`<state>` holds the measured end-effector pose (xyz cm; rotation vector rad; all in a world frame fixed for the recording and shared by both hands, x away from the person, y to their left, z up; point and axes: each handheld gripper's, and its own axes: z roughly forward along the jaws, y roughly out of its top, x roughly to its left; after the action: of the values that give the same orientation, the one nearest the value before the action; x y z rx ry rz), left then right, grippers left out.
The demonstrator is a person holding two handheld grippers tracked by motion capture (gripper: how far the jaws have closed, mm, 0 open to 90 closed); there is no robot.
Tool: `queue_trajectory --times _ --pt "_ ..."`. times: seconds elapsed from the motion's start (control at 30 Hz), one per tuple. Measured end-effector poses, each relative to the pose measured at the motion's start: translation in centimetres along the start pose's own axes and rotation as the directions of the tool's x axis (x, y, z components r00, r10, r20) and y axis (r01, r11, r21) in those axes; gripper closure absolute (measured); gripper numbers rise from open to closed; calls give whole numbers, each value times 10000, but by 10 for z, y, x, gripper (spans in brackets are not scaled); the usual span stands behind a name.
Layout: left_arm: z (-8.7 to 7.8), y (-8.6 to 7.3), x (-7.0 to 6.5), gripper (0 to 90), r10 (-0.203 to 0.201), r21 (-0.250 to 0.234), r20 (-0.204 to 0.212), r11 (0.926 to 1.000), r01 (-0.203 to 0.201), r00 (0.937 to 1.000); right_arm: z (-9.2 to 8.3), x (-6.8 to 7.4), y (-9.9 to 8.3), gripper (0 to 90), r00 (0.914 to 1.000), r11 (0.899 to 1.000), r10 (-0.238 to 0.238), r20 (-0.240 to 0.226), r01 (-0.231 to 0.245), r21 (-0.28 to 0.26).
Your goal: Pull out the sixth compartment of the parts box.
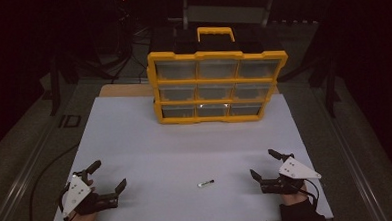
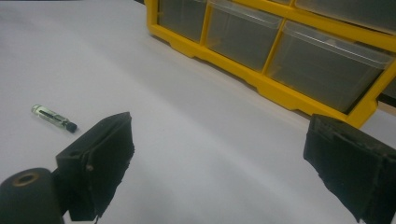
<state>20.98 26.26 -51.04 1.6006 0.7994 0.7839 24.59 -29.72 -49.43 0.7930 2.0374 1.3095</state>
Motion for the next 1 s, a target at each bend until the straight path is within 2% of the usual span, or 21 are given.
queue_trajectory --times 0.17,0.67,1.0 --pt "-1 0 0 1 -74 -63 -26 10000 74 10000 0 0 0 84 10000 10000 50 -85 -50 -36" --pt "0 0 1 1 -106 -75 -43 9999 106 9999 2 1 -1 83 9993 9998 -193 -315 193 0" --pt "-1 0 1 1 -99 -99 -59 9999 99 9999 1 2 1 83 9988 9999 -113 -474 106 -136"
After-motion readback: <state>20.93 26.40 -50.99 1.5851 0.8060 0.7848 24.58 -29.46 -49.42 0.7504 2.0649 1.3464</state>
